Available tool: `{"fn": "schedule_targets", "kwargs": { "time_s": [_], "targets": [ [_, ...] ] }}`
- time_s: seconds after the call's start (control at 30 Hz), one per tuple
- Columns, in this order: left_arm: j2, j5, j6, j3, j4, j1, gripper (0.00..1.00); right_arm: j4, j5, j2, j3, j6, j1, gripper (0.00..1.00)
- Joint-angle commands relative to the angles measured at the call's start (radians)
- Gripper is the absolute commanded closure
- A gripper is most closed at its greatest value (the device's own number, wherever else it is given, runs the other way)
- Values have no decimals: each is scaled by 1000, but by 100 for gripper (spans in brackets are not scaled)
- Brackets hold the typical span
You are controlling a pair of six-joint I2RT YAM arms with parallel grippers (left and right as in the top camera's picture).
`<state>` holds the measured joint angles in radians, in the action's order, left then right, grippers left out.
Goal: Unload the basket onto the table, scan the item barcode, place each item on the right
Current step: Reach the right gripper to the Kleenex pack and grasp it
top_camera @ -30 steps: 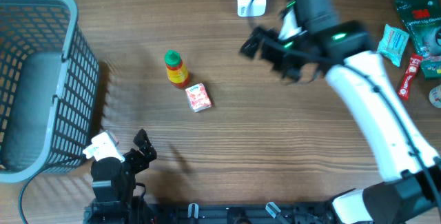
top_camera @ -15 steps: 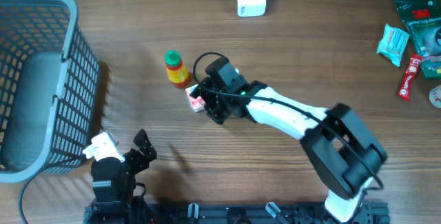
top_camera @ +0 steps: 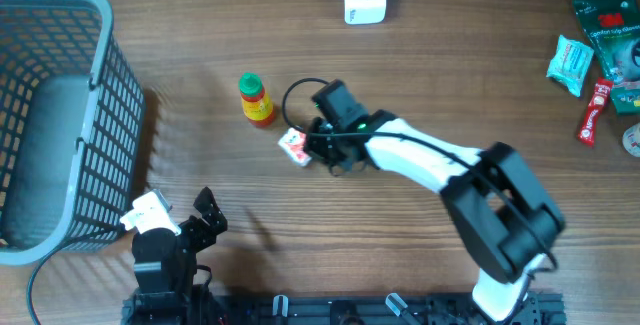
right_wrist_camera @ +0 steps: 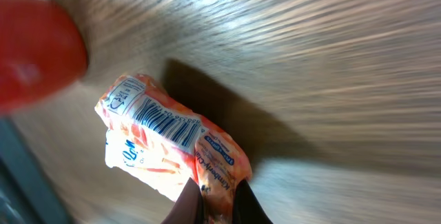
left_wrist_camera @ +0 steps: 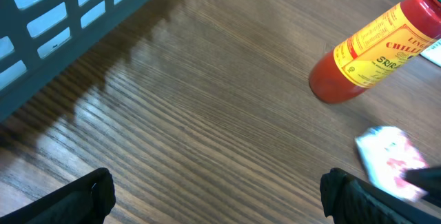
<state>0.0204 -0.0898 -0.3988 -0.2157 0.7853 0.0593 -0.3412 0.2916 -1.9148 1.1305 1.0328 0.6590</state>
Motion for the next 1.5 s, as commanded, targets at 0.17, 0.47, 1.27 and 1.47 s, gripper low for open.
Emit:
{"fn": "schedule_targets", "kwargs": {
  "time_s": [0.17,0.47,1.27,1.47],
  "targets": [
    [-5,-13,1,5,-2,1,0,-383,-229,348,-5,-899,-71,17],
    [-5,-13,1,5,-2,1,0,-167,-228,311,-7,-348,-71,96],
    [-5,-13,1,5,-2,1,0,-309,153,70,83,-939,-71,95],
    [-5,-13,1,5,-2,1,0,-563,-118,281,184,-723,-72,25]
  ]
}}
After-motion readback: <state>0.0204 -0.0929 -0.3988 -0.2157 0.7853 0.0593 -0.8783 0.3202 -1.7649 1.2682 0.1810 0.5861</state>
